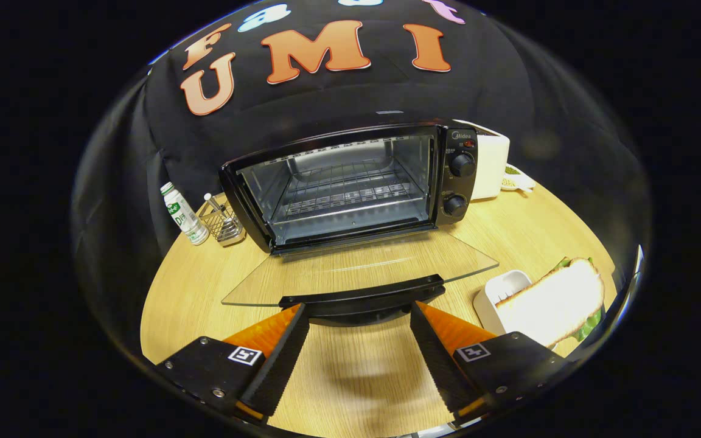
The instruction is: Open the toaster oven, put the food inside, and close the toaster oven door.
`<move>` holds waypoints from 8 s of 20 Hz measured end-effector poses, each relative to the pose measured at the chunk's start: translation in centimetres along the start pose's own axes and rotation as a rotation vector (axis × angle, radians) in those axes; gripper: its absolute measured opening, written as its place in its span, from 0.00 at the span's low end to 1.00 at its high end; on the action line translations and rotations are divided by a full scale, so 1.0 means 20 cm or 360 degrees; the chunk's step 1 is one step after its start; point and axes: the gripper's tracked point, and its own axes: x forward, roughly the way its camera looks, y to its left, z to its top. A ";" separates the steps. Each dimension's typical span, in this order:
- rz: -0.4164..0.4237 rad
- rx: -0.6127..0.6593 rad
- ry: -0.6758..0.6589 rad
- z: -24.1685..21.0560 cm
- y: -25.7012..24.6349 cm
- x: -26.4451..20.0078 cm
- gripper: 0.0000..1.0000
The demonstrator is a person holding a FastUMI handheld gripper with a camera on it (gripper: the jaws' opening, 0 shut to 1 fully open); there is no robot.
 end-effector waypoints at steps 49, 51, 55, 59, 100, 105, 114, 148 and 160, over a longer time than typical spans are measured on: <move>-0.0094 -0.0081 -0.0351 0.61 -0.71 -0.34 0.99; -0.0015 -0.0106 -0.0371 0.68 -0.59 -0.26 0.99; 0.0108 -0.0161 -0.0331 0.69 -0.30 -0.03 0.99; 0.0135 -0.0270 -0.0160 0.58 -0.17 0.11 1.00; 0.0486 -0.0103 0.0795 0.12 -1.22 -0.21 0.99; 0.0566 0.0067 0.0971 0.01 -1.20 -0.12 0.98; 0.0595 0.0209 0.1024 0.04 -1.10 -0.17 0.27; 0.0436 0.1539 -0.0245 0.66 0.00 0.29 0.20; 0.0286 0.1902 -0.0392 0.79 0.10 0.71 0.21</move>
